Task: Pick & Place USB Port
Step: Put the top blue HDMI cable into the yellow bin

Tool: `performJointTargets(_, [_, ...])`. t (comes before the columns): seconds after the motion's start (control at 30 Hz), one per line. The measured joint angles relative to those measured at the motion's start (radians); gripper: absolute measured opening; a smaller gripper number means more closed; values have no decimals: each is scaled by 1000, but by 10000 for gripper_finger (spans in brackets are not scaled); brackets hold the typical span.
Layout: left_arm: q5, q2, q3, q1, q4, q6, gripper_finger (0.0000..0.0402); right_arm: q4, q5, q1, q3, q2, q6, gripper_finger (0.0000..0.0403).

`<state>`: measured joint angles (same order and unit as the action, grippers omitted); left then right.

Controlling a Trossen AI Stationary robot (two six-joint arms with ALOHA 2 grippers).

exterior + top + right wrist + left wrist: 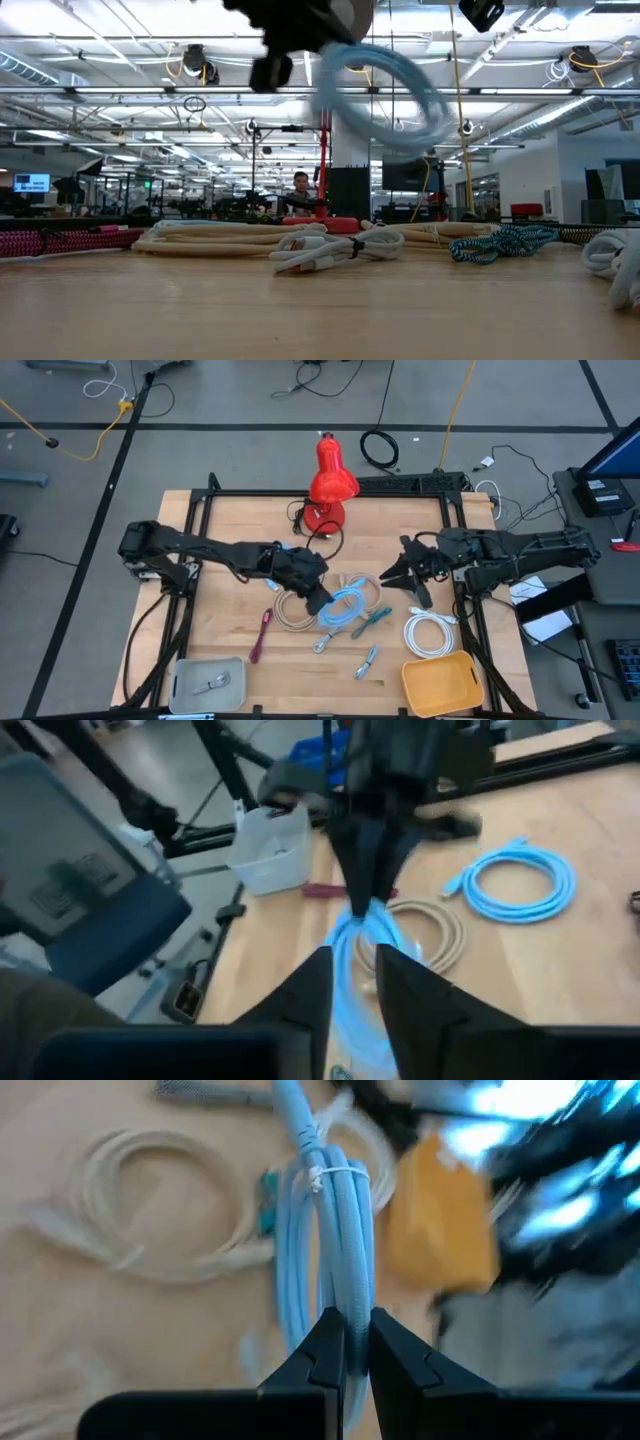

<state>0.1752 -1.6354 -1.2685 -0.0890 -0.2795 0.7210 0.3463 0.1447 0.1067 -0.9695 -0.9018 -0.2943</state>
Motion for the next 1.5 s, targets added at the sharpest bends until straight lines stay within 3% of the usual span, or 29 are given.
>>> performJointTargets(0.17, [18, -8, -213, -4, -257, -169, 23, -2, 22, 6, 0, -24, 23, 146])
performJointTargets(0.3, [13, -21, -377, -4, -364, -256, 22, -9, 32, 13, -8, -56, 23, 194])
performJointTargets(0.5, [49, -47, -465, 3, -498, -290, 22, -5, 41, 13, -89, -111, 32, 237])
performJointTargets(0.83, [170, -103, -479, -10, -579, -314, 22, 27, 41, 13, -167, -137, 47, 239])
performJointTargets(1.0, [167, -146, -543, 7, -587, -351, 22, 78, 47, 13, -163, -200, 17, 241])
performJointTargets(1.27, [171, -270, -689, 12, -701, -422, 21, 1, 97, 27, -164, -260, -5, 241])
performJointTargets(1.5, [78, -323, -805, 16, -712, -462, 20, 8, 96, 33, -164, -268, -7, 240])
